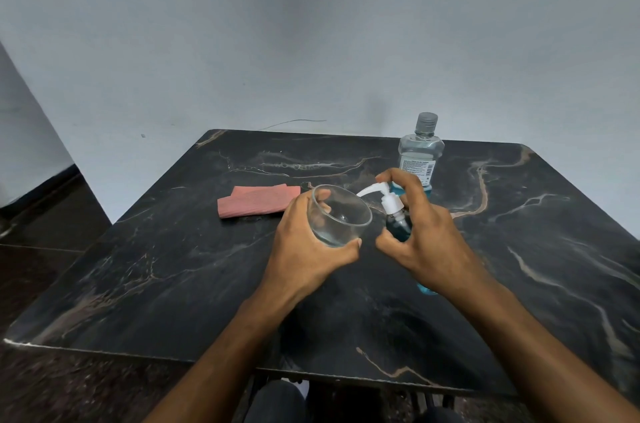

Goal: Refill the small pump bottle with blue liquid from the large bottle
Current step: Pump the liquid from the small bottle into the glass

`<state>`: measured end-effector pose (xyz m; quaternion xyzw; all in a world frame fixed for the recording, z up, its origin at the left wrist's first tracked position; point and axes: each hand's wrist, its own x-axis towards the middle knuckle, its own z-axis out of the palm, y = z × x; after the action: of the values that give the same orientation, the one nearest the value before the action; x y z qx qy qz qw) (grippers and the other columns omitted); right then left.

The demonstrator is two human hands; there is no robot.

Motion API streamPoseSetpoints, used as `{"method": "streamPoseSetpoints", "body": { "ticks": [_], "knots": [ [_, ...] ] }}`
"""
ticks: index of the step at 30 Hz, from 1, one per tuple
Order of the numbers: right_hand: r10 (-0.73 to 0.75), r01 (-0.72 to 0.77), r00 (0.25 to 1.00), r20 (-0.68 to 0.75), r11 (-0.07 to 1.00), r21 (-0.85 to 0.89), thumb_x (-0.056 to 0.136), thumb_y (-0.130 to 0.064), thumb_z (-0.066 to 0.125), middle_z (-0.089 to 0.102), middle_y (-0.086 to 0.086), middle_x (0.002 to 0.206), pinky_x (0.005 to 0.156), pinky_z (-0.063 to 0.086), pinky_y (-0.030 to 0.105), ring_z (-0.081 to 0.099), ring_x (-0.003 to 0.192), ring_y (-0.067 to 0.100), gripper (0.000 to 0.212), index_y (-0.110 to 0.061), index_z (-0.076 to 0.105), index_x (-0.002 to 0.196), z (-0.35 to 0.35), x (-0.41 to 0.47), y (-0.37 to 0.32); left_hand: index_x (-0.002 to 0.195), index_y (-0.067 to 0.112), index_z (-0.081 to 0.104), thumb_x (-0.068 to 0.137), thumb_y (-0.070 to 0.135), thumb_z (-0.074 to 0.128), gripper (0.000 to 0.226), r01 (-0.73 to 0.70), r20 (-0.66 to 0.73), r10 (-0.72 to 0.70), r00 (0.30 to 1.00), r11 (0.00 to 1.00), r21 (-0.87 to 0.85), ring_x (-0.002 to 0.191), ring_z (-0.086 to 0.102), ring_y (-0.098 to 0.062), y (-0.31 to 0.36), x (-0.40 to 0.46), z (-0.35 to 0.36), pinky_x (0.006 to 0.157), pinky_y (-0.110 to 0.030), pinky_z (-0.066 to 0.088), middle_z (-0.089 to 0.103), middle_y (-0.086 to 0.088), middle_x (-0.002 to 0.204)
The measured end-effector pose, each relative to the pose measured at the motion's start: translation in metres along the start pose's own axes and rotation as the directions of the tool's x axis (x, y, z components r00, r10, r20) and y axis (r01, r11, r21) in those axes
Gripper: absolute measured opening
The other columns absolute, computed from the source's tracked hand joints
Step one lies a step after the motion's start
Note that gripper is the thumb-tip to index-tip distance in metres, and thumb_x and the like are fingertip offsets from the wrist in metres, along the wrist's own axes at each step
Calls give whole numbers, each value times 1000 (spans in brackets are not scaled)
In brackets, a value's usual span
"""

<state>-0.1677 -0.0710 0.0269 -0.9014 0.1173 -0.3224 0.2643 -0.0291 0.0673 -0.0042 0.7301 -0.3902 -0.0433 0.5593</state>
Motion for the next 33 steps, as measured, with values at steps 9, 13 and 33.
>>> {"method": "streamPoseSetpoints", "body": {
  "ticks": [9,13,33],
  "knots": [
    [-8,8,1000,-5,1000,-11,77,-12,69,58,-18,82,52,43,10,58,66,5,71,-47,33,126,1,1,-1,124,41,52,56,49,81,75,9,18,-8,1000,1000,-21,112,59,-2,-1,0,0,88,-16,47,61,15,117],
    [-8,8,1000,-4,1000,4,75,-12,68,57,-25,81,50,39,6,57,61,4,75,-46,34,132,0,0,-3,124,42,52,53,53,78,76,8,6,-8,1000,1000,-24,111,60,-2,-2,1,1,87,-13,46,61,16,116],
    [91,-68,994,-58,946,318,86,-9,71,65,-20,102,77,56,15,70,83,3,88,-55,24,144,0,-1,-6,119,37,61,50,54,91,77,102,-91,-116,989,984,-149,108,68,-4,-19,18,2,98,-33,57,71,13,110]
  ]
}}
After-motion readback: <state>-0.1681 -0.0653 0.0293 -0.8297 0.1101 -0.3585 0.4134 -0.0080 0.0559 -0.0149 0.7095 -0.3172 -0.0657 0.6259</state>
